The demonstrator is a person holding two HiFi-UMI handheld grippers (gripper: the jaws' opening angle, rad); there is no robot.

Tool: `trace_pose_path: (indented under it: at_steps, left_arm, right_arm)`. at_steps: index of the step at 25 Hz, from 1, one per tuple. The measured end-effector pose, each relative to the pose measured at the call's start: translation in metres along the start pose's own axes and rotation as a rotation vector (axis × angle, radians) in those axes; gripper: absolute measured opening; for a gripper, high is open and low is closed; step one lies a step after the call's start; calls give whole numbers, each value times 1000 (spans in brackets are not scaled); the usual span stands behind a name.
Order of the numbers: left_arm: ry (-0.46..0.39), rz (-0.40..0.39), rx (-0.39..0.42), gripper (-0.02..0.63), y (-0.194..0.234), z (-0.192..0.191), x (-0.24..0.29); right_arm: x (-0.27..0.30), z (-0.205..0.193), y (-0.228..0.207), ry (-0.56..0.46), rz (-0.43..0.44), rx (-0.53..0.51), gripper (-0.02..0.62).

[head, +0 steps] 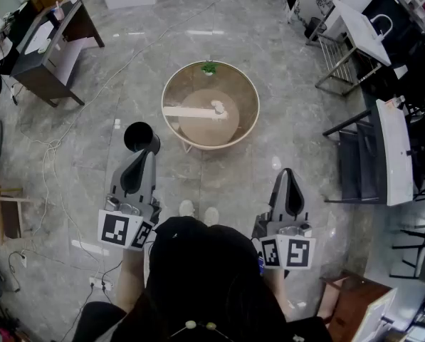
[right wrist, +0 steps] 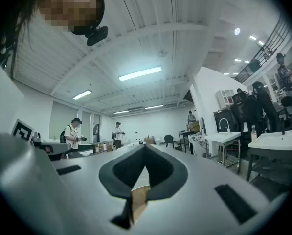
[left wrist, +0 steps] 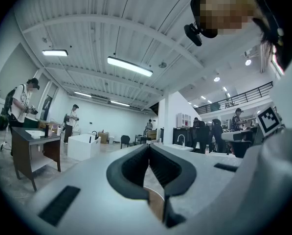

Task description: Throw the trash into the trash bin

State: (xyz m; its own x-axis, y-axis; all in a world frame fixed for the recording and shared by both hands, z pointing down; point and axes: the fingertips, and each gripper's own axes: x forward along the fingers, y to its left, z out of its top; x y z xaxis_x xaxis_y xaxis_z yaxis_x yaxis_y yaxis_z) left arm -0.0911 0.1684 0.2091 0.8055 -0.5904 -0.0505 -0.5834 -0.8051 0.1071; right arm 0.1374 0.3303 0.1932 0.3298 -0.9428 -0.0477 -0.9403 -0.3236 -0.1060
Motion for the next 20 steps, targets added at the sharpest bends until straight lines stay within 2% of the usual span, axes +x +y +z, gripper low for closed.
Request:
trace_pose_path:
  at_steps: [20]
  left_arm:
    - [5,2,-7,6,6,-2,-1]
  right_arm:
    - [2,-4,3,14,-7,2,3]
